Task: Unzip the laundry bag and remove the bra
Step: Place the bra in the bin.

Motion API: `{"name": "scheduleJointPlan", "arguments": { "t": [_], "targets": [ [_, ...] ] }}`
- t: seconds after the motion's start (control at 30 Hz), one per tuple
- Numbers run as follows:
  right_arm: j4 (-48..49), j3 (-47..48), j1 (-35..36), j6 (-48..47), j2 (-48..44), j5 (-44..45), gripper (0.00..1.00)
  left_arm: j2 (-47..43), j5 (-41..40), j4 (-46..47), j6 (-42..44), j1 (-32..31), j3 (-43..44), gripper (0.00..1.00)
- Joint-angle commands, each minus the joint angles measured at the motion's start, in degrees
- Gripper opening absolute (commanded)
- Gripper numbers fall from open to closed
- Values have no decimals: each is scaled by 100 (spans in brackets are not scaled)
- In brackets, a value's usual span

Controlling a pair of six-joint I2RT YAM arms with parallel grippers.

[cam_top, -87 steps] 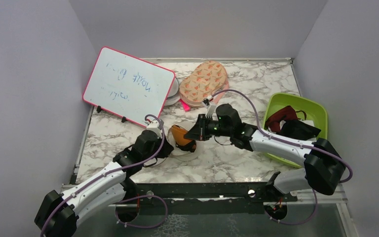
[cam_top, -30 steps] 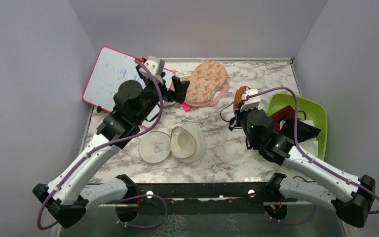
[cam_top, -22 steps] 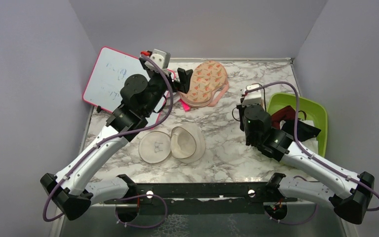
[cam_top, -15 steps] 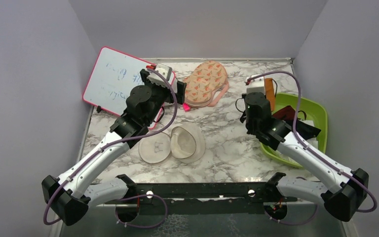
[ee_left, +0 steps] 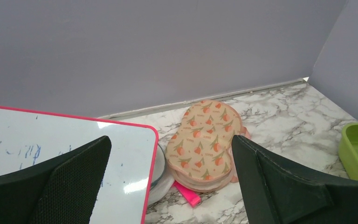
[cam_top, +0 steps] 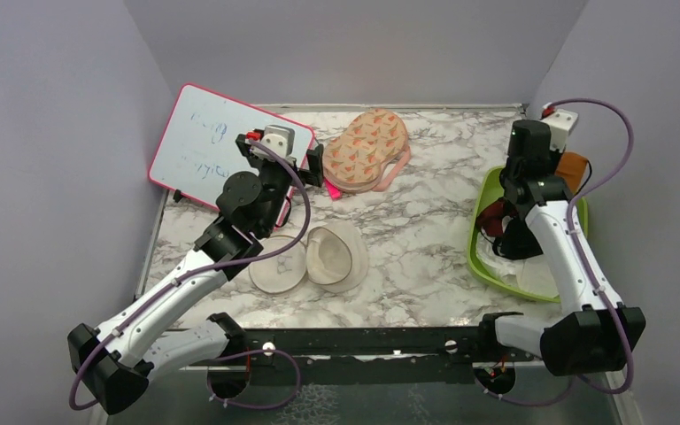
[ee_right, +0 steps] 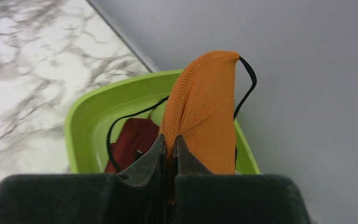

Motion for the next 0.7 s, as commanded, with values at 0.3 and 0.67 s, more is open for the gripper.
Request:
{"name": "scheduleJointPlan", "arguments": {
  "t": [0.3, 0.67],
  "targets": [
    [-813, -811, -735, 1830, 565, -906, 1, -72, -649, 530, 509, -385, -202, 99],
    [584, -1590, -904, 2463, 1361, -1098, 9, -168, -979, 736, 976, -412, -297, 99]
  ]
}}
